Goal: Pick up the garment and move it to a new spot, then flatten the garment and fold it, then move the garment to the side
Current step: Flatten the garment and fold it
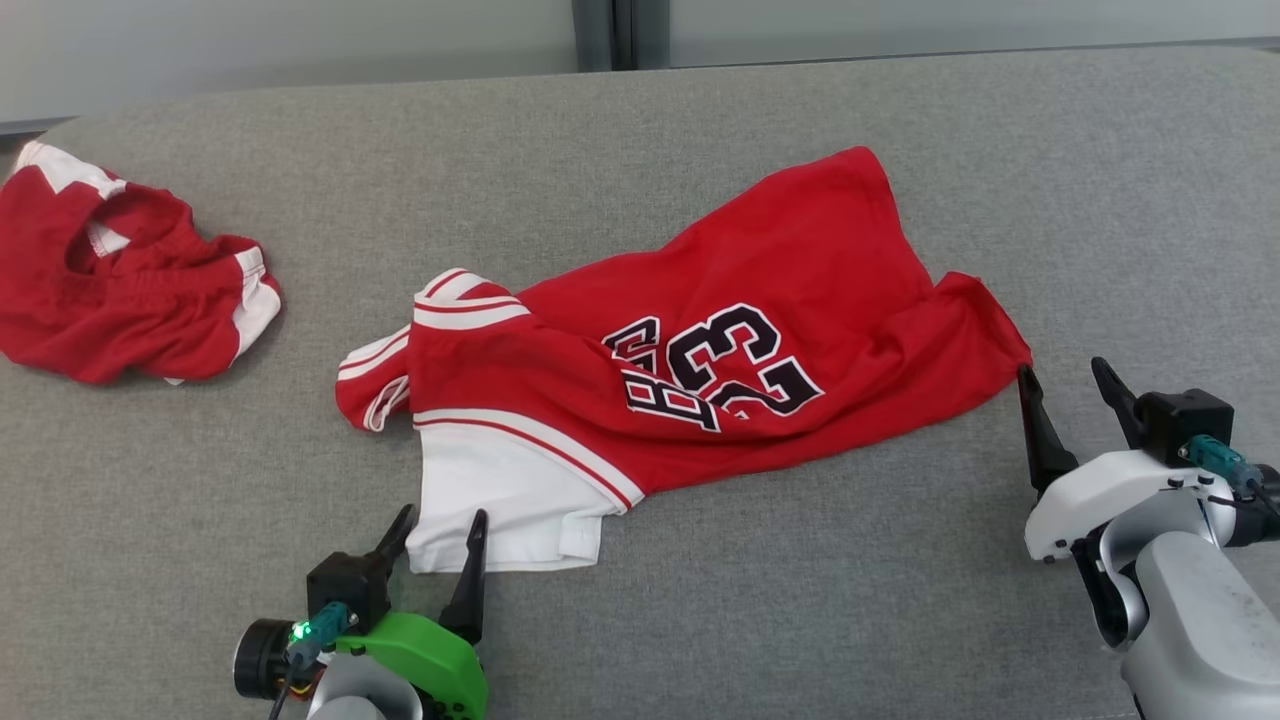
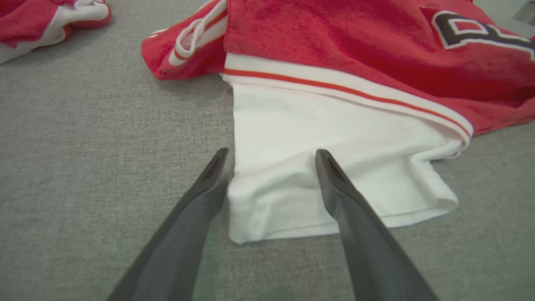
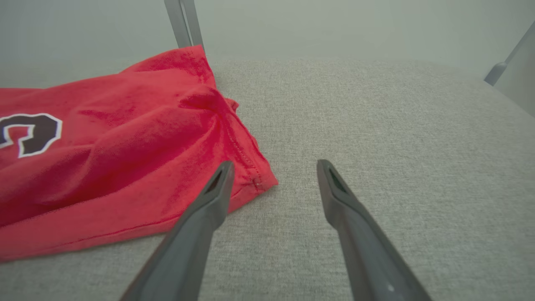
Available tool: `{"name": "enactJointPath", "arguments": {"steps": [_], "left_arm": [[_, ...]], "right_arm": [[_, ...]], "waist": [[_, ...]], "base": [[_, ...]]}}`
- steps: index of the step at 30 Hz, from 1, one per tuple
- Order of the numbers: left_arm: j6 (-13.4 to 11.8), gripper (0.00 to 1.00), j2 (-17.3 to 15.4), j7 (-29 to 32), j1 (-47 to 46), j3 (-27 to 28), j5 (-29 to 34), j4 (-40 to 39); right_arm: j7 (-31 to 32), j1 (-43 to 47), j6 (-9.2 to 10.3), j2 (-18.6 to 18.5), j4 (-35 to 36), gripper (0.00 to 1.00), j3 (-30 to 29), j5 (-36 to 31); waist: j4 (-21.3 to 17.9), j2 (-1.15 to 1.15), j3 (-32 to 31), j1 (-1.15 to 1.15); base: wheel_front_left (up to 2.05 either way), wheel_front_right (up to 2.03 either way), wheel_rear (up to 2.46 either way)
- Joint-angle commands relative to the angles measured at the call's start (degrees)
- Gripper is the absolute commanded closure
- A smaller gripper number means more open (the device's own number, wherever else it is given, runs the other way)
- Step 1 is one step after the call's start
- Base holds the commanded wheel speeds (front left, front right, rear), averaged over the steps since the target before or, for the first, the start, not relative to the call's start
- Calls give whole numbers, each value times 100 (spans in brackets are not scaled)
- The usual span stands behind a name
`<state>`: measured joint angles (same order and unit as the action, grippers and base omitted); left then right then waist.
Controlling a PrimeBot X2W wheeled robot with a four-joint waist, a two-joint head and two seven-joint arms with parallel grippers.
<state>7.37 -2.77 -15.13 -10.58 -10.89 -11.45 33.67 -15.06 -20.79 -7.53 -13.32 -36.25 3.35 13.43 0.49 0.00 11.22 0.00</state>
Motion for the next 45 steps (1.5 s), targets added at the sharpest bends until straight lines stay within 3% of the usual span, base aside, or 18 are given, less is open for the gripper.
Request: {"name": "enactJointPath", "arguments": {"steps": [1,9,15,16,17,18,19,27,35,40,45], "left_arm": [[15,0,-23,-2,-126,35,-75,73],[15,0,-23,10,-56,23,-288,208],[17,0,-9,14,-63,-463,-549,263],[18,24,-10,24,-105,-536,-554,293],[18,65,-7,24,-141,-589,-600,307],[18,95,-5,24,-182,-630,-638,295],[18,100,-6,24,-209,-661,-658,287],[16,100,-18,3,-231,-697,-659,-94],[17,100,-118,-1,-390,-530,-672,-1059],[17,100,-491,0,-1105,-802,-816,-1294],[17,100,-1018,377,-2677,-1179,-1264,-1245]], "right_arm": [[-16,-149,8,-6,-129,0,21,25],[-16,-566,8,19,-663,0,36,114],[-16,-661,8,4,-928,0,93,196],[-16,-672,8,19,-1001,0,120,229],[-16,-690,8,23,-1055,17,146,248],[-16,-724,8,15,-1099,55,169,264],[-16,-745,8,25,-1142,100,186,293],[-16,-612,8,-19,-936,100,300,468],[-16,-306,8,-199,110,100,370,677],[-16,-698,8,-331,530,100,616,859],[40,-1834,8,-502,399,100,1113,1136]], "waist": [[15,0,135,0],[49,0,313,0],[163,0,336,0],[177,0,337,0],[185,0,338,0],[193,0,340,0],[197,0,337,0],[187,0,177,0],[122,0,-171,0],[40,0,-193,0],[-86,0,177,0]], "base": [[0,0,0],[0,0,0],[0,0,0],[0,0,0],[0,0,0],[0,0,0],[0,0,0],[0,0,0],[0,0,0],[0,0,0],[0,0,0]]}}
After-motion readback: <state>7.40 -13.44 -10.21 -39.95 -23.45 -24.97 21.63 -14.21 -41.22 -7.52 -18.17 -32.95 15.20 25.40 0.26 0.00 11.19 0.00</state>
